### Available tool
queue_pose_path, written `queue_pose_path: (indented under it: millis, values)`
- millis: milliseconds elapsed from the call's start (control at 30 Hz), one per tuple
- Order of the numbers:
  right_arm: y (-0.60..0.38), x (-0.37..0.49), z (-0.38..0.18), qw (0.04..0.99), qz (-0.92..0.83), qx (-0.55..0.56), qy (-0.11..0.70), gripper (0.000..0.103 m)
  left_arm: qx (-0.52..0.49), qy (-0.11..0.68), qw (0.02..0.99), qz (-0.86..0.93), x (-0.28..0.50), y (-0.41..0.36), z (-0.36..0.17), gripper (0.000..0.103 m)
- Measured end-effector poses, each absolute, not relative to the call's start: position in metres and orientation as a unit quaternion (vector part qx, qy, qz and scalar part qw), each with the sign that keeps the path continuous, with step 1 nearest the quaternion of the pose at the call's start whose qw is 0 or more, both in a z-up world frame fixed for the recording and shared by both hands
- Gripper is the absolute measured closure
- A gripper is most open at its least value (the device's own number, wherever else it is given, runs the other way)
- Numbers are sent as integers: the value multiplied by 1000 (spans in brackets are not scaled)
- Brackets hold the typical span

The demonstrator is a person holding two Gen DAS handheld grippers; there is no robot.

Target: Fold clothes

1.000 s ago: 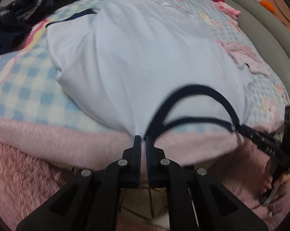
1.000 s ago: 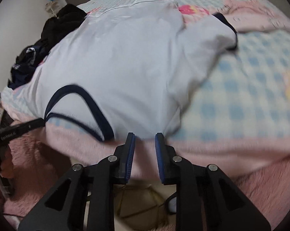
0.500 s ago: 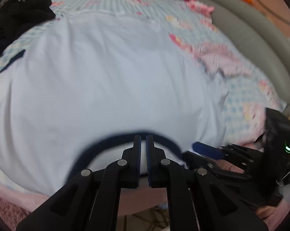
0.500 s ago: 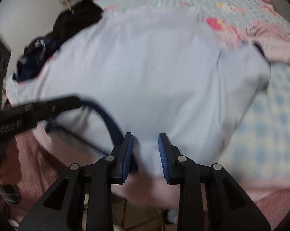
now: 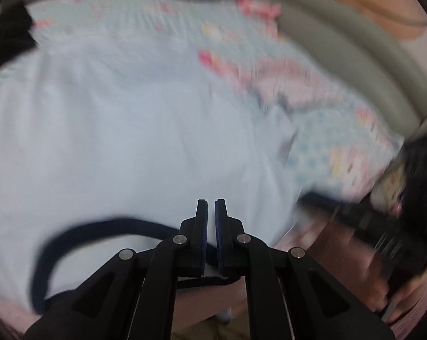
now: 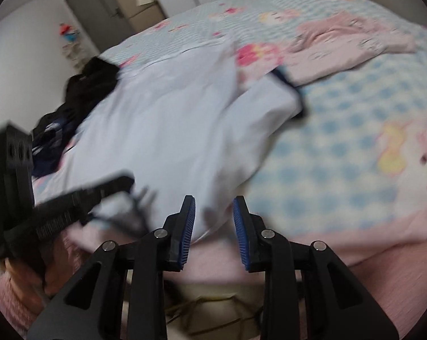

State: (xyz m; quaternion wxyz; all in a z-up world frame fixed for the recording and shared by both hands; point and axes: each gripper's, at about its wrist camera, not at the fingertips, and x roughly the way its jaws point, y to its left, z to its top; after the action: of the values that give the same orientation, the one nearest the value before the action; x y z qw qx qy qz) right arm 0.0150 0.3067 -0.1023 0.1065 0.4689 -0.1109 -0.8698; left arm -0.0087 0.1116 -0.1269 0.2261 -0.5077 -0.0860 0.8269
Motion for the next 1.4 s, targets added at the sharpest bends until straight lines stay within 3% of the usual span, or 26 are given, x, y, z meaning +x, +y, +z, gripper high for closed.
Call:
queue_pose_path:
  millis: [100, 167, 200, 267, 367, 400, 433, 467, 567, 700, 767, 867, 1000, 1200, 1233, 1267, 1300, 1333, 1400]
  values:
    - [329, -3, -105, 85, -864, 478, -134, 74, -552, -62, 225, 800, -4, 122, -147, 97]
    - [341, -9, -110, 83, -858, 483, -154, 72, -563, -87, 223, 791, 4, 116, -149, 97]
    - [343, -14, -111, 91, -855, 483, -165, 68, -567, -97, 225, 787, 5, 114, -150, 97]
    - [347, -25, -113, 106, -849, 482, -188, 52, -565, -107, 227, 786, 6, 113, -148, 96]
    - [351, -47, -124, 108, -835, 485, -236, 46, -529, -90, 233, 811, 7, 120, -123, 96]
    - [344, -53, -129, 110, -834, 490, -230, 50, -521, -96, 237, 815, 6, 119, -116, 96]
    - [336, -59, -134, 113, -832, 494, -224, 89, -513, -102, 241, 817, 4, 118, -108, 95]
    - [328, -66, -138, 115, -831, 499, -218, 99, -505, -108, 246, 820, 3, 118, -101, 94]
    - [301, -60, -118, 118, -867, 456, -161, 100, -493, -122, 232, 830, -1, 105, -94, 93]
    - [257, -28, -83, 160, -912, 378, -25, 100, -505, -108, 151, 843, -10, 82, -105, 92]
    - [229, -20, -94, 199, -894, 400, 25, 100, -513, -111, 124, 842, -16, 70, -112, 92]
    - [206, -4, -114, 220, -875, 425, 73, 99, -499, -168, 162, 835, -20, 60, -109, 92]
    - [224, 5, -116, 218, -876, 429, 38, 97, -478, -185, 249, 822, -31, 83, -99, 90]
    - [312, -2, -101, 141, -881, 425, -152, 95, -485, -181, 301, 801, -53, 133, -99, 89]
    - [328, -3, -99, 120, -882, 419, -180, 95, -487, -168, 306, 801, -52, 139, -97, 88]
    - [344, -4, -98, 99, -881, 414, -207, 95, -489, -155, 310, 801, -51, 146, -95, 77]
    - [355, -4, -97, 81, -882, 412, -215, 95, -491, -140, 313, 801, -51, 152, -95, 57]
    - [367, -4, -95, 63, -882, 410, -223, 94, -493, -125, 316, 801, -51, 159, -95, 50]
    - [375, -6, -98, 52, -878, 425, -214, 90, -497, -94, 316, 803, -53, 174, -96, 48]
